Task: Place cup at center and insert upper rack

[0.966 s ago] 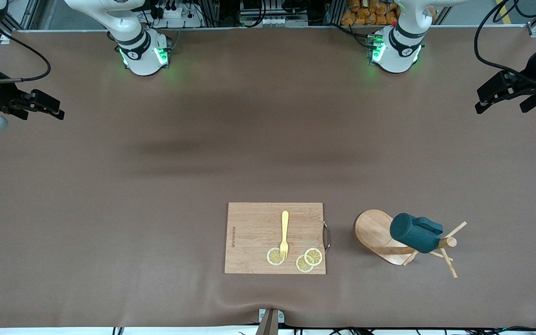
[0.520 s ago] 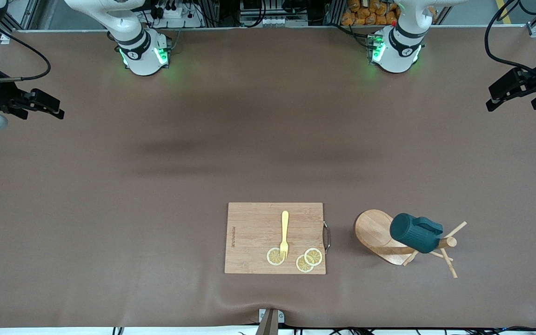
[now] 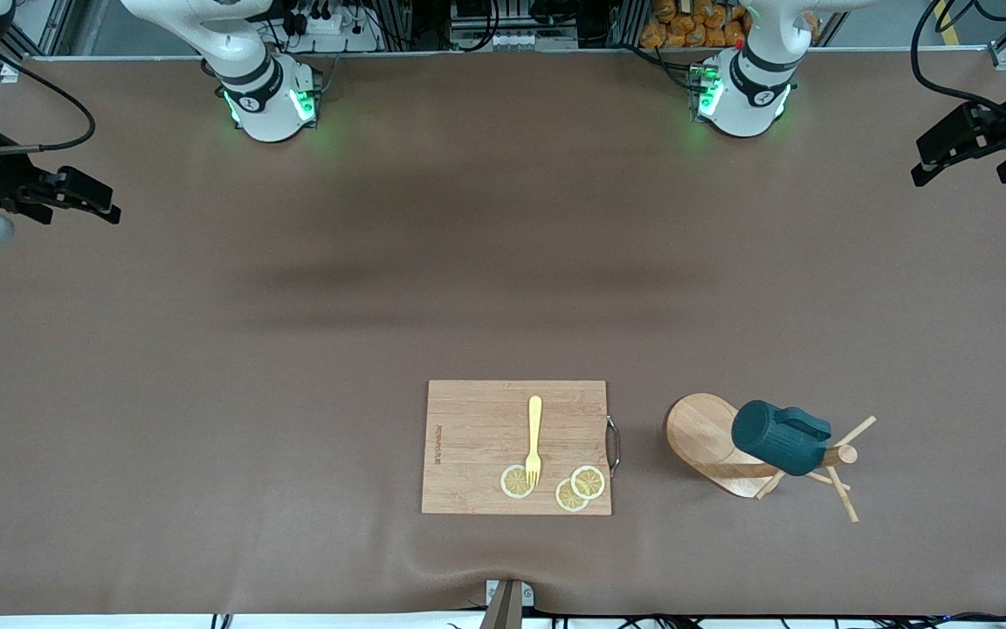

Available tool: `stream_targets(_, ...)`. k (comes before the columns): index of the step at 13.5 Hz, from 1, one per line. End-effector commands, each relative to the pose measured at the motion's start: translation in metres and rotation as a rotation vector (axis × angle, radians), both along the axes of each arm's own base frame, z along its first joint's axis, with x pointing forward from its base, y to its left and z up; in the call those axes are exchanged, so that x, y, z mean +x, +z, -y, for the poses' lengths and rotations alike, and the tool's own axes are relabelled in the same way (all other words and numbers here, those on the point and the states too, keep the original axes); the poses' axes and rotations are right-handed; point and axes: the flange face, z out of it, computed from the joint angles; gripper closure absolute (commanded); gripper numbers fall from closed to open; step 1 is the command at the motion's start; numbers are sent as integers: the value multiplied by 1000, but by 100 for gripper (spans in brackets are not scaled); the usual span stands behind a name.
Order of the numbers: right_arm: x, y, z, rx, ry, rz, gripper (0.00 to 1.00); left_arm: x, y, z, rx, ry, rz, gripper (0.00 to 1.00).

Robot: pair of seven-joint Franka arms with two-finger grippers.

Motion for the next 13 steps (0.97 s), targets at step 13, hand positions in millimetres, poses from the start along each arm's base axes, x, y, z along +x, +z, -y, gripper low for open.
stream_targets(13,-9,3,0,-6,10,11,0,-18,-4,-4,52,-39,3,0)
